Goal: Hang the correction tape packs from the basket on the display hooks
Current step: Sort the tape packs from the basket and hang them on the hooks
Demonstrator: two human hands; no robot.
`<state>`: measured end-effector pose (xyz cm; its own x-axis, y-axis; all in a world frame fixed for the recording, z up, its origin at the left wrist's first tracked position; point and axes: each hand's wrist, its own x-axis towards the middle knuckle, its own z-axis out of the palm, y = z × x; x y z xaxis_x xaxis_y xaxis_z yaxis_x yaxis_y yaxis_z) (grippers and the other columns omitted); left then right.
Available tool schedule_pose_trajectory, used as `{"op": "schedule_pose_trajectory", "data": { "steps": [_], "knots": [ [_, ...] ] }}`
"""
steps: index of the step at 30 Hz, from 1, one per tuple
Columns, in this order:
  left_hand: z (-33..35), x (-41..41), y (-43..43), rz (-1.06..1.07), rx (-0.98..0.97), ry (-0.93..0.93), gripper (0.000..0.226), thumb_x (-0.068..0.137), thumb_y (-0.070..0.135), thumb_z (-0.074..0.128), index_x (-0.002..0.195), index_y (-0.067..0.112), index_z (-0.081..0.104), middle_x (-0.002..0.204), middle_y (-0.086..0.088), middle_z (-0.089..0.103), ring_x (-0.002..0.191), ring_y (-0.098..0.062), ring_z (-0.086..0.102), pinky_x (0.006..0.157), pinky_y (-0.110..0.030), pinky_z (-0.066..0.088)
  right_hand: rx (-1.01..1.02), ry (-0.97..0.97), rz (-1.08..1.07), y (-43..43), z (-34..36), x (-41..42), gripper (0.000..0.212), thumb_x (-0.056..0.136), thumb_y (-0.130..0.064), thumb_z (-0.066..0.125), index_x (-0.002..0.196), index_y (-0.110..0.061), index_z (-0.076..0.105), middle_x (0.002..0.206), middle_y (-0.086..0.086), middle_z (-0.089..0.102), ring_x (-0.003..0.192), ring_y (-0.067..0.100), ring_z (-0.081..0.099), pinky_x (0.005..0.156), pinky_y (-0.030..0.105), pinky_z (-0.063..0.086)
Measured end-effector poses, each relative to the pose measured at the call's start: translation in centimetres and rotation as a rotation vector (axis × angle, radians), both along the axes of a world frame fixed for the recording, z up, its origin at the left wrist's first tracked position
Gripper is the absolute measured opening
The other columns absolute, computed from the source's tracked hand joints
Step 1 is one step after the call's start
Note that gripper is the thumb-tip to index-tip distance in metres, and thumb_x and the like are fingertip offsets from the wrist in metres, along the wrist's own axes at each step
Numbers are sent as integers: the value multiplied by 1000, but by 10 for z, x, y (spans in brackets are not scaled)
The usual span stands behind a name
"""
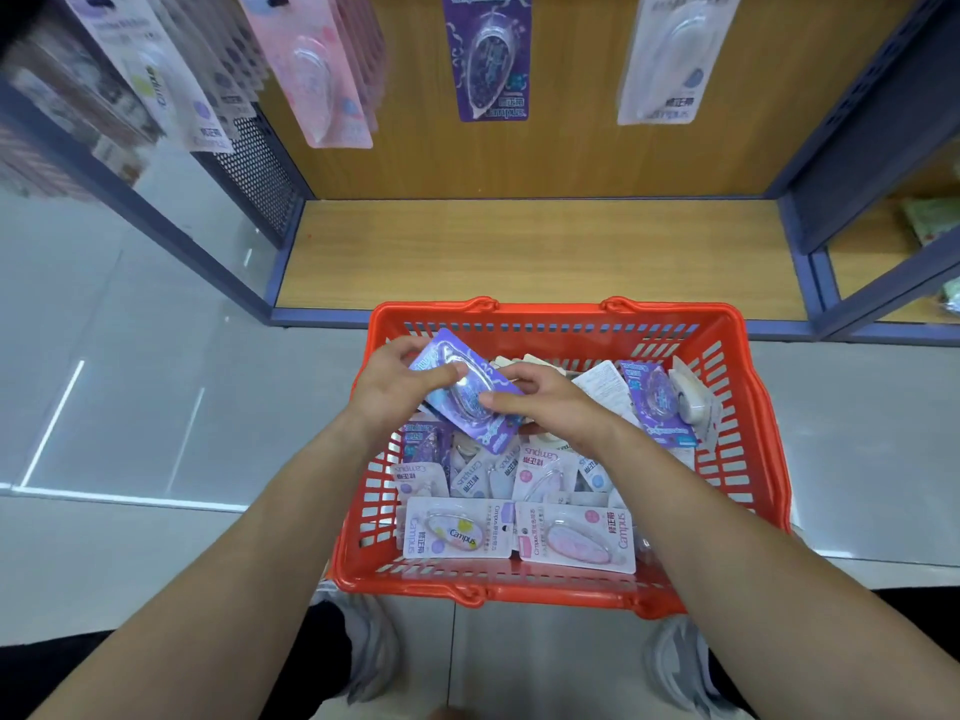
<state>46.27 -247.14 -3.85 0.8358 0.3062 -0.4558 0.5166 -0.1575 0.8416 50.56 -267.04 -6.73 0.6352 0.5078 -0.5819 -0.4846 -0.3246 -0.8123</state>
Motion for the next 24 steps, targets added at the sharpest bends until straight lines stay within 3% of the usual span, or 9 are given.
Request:
{"op": "schedule_pose_trajectory", "data": {
  "steps": [4, 7, 10, 12, 15, 18, 22, 24],
  "knots": [
    [17, -5, 11, 39, 1, 15, 40, 76, 13, 89, 105, 17, 61, 93, -8, 74, 76, -22, 71, 79, -40, 59, 77, 17, -115, 11, 5, 0, 40, 80, -16, 86, 115, -18, 66, 95, 5, 77, 75, 14, 72, 68, 29, 55],
    [35, -10, 26, -74, 14, 80, 43, 80, 1, 83, 115, 10, 59, 92, -12, 70, 61, -13, 70, 62, -27, 60, 165, -6, -207, 25, 9, 3, 52, 77, -3, 86, 120, -18, 61, 101, 11, 74, 70, 13, 72, 58, 24, 55],
    [44, -21, 45, -256, 83, 175, 41, 81, -5, 80, 117, 3, 64, 82, -4, 70, 59, -4, 67, 60, -17, 55, 214, -45, -160, 45, 12, 2, 59, 71, -7, 91, 120, -21, 61, 108, 13, 74, 80, 16, 74, 67, 29, 59],
    [45, -33, 56, -295, 74, 211, 41, 81, -6, 79, 119, 4, 66, 89, -3, 75, 74, -9, 71, 68, -20, 58, 197, -100, -89, 60, 9, -1, 59, 67, -17, 95, 117, -25, 65, 113, 9, 72, 97, 19, 73, 83, 35, 60],
    [39, -51, 76, -139, 84, 178, 52, 68, 13, 92, 113, 14, 67, 102, -9, 74, 89, -22, 73, 72, -32, 60, 94, -171, -118, 73, -8, -5, 39, 84, -32, 83, 118, -24, 64, 110, -2, 70, 99, 15, 70, 89, 37, 57],
    [32, -63, 95, 44, 88, 125, 60, 57, 24, 86, 112, 15, 64, 104, -11, 73, 88, -23, 71, 69, -32, 56, -209, -233, -131, 65, -43, -8, 27, 94, -38, 70, 113, -22, 61, 113, 4, 72, 92, 20, 68, 84, 35, 53],
    [26, -69, 102, 149, -36, 130, 57, 76, 4, 84, 125, 8, 56, 112, -19, 74, 83, -29, 72, 69, -36, 56, -419, -274, 138, 67, -73, -25, 44, 91, -43, 72, 123, -15, 61, 115, 2, 71, 98, 22, 67, 84, 32, 50],
    [22, -69, 100, 146, -79, 122, 65, 67, 7, 84, 126, 8, 57, 112, -18, 74, 83, -28, 73, 67, -35, 58, -452, -309, 219, 77, -73, -32, 49, 86, -50, 76, 121, -19, 61, 108, -4, 70, 92, 19, 66, 82, 34, 51]
  ]
}}
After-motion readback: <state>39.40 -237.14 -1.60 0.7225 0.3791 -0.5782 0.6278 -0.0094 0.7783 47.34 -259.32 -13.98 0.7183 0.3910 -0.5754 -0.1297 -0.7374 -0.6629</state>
